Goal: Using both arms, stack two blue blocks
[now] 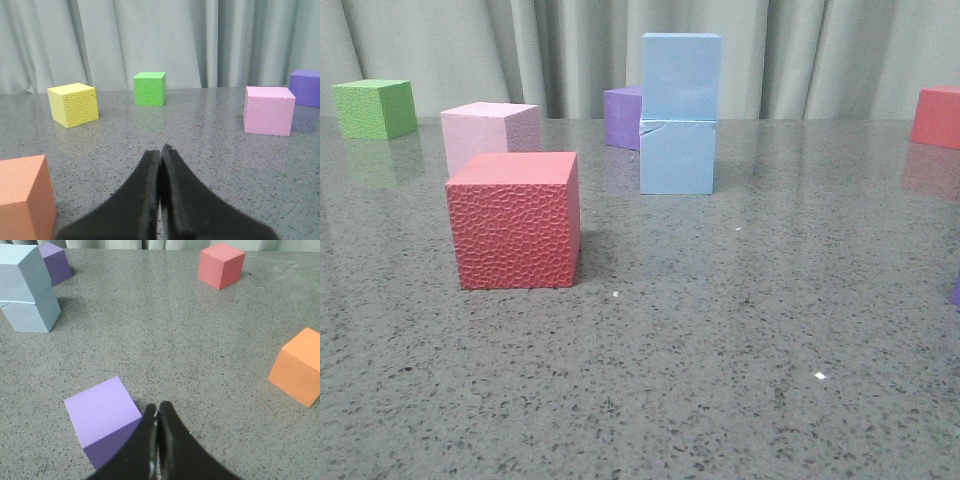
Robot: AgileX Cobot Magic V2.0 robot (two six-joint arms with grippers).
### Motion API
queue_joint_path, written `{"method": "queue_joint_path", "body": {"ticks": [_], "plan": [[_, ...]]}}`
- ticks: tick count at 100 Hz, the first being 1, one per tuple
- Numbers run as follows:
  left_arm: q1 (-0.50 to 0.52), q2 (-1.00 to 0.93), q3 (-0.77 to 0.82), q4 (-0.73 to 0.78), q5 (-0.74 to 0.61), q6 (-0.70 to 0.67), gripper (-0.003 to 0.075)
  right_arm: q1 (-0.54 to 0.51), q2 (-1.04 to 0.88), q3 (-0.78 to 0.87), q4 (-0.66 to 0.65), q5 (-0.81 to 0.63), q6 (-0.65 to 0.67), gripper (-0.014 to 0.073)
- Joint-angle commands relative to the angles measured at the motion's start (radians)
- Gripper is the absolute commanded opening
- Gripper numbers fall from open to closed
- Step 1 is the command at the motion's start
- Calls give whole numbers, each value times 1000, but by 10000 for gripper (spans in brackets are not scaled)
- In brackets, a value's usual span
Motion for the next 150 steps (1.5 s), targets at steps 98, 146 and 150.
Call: {"method": "queue_joint_path", "body": {"ticks": [98,146,150], "plan": [[3,-32,43,0,-86,-12,-19,-1,-72,94,-1,-246,-8,-67],[3,-32,43,0,-86,-12,-19,9,-295,482,7,-665,-8,-67],[3,-32,43,0,-86,-12,-19,9,-296,505,7,-694,-8,-67]]}}
